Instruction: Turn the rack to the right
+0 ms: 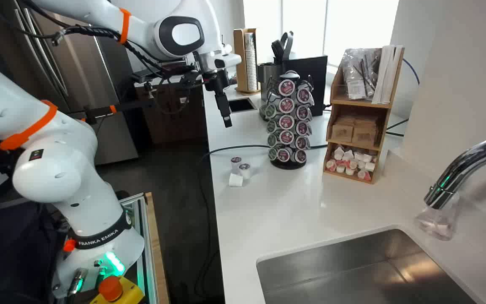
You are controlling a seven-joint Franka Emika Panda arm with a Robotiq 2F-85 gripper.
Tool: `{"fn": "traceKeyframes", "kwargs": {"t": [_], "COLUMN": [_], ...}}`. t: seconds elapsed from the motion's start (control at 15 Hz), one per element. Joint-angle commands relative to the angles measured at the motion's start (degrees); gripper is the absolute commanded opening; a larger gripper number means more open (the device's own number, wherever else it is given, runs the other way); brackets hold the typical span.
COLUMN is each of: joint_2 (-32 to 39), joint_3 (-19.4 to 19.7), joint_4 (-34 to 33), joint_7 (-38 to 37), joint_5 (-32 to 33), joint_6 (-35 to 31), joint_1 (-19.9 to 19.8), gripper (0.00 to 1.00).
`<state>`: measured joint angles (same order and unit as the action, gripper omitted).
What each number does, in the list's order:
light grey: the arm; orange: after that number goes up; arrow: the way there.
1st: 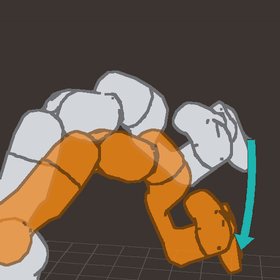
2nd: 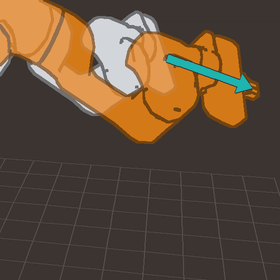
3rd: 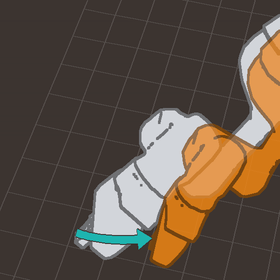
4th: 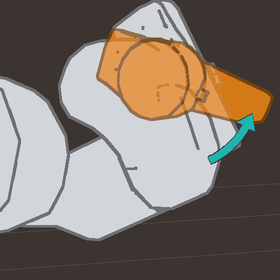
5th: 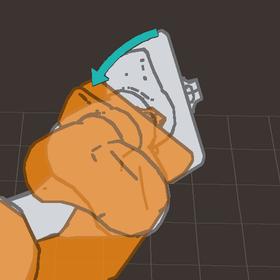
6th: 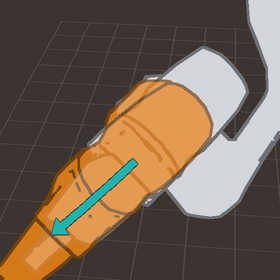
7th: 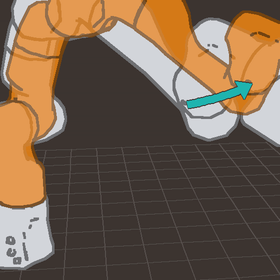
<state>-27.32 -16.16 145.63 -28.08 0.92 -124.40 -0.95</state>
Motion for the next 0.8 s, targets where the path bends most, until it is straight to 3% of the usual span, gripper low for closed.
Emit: {"fn": "traceKeyframes", "kwargs": {"t": [0.0,0.73], "joint_2": [0.14,1.18], "joint_3": [1.04,1.58], "joint_4": [-0.09,-0.31], "joint_7": [-0.44,1.24], "joint_5": [0.60,-0.10], "joint_6": [0.14,-1.52], "joint_1": [1.09,1.70], "gripper": [1.00,1.00]}}
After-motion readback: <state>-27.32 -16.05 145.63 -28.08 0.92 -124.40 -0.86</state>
